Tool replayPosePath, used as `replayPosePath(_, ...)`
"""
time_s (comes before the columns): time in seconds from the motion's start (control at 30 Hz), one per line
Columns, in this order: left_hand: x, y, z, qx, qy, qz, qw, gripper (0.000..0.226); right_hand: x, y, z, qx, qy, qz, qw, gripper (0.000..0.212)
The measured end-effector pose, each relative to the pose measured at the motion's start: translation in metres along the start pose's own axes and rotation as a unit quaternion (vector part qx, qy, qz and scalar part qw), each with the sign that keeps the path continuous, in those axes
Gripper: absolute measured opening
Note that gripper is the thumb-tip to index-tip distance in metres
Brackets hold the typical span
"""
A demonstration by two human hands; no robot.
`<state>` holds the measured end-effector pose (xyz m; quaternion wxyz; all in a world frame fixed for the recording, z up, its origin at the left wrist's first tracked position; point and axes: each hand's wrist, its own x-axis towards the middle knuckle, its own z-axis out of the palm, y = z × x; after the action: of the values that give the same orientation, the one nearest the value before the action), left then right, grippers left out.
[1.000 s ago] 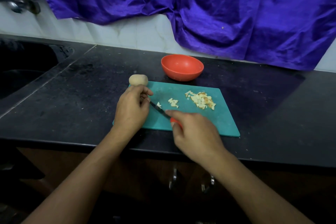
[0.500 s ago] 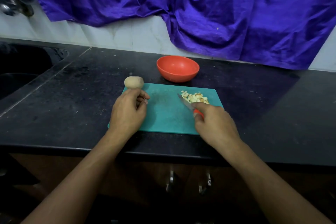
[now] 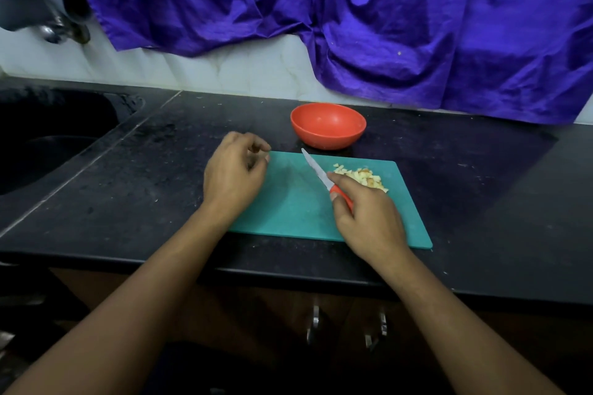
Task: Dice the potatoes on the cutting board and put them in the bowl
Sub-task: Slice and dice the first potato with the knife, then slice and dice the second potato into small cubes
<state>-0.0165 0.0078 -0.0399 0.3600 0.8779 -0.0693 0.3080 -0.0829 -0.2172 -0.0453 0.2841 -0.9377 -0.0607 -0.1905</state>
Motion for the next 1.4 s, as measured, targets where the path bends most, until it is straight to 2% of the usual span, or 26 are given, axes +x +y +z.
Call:
replayPosePath(0.1,0.018,-0.006,0.006,0.088,-0.009,-0.008,0.996,0.023,0.0,0.001,0.0,0.001,0.002,-0.006,1.0,0.038)
replayPosePath(0.23,0.029,-0.018,0.015,0.127,-0.128,-0.045,0.983,0.056,-0.002,0.001,-0.001,0.001,0.003,-0.007,1.0,0.04)
replayPosePath(0.4,0.019,-0.017,0.013,0.123,-0.104,0.01,0.987,0.05,-0.002,0.001,-0.002,0.0,0.003,-0.013,1.0,0.041)
replayPosePath(0.6,-0.015,0.005,0.006,0.004,-0.167,0.105,0.98,0.053,-0.002,0.005,0.001,0.024,0.013,-0.004,1.0,0.039)
replayPosePath(0.7,-0.026,0.006,0.003,-0.064,-0.201,0.118,0.97,0.049,-0.001,0.008,0.002,0.052,0.026,0.007,0.998,0.037)
replayPosePath(0.83,-0.029,0.007,0.0,-0.138,-0.184,0.05,0.972,0.047,-0.001,0.009,0.003,0.072,0.033,0.007,0.997,0.036)
replayPosePath(0.93,-0.029,0.006,0.004,-0.059,-0.183,0.024,0.981,0.063,-0.001,0.011,0.004,0.081,0.035,0.008,0.996,0.036)
replayPosePath(1.0,-0.028,0.006,0.007,-0.033,-0.187,0.029,0.981,0.062,-0.001,0.011,0.004,0.084,0.034,0.01,0.996,0.037)
replayPosePath(1.1,-0.026,0.004,0.005,-0.114,-0.183,-0.004,0.976,0.057,0.0,0.012,0.005,0.088,0.034,0.015,0.995,0.037)
replayPosePath(1.23,-0.027,0.001,-0.002,-0.297,-0.159,-0.042,0.941,0.068,0.001,0.013,0.006,0.099,0.039,0.016,0.994,0.036)
replayPosePath(1.33,-0.027,0.003,-0.003,-0.291,-0.147,-0.028,0.945,0.076,0.0,0.013,0.005,0.094,0.036,0.012,0.995,0.037)
replayPosePath(1.4,-0.028,0.006,-0.003,-0.28,-0.139,-0.032,0.949,0.073,0.0,0.013,0.004,0.095,0.037,0.01,0.995,0.037)
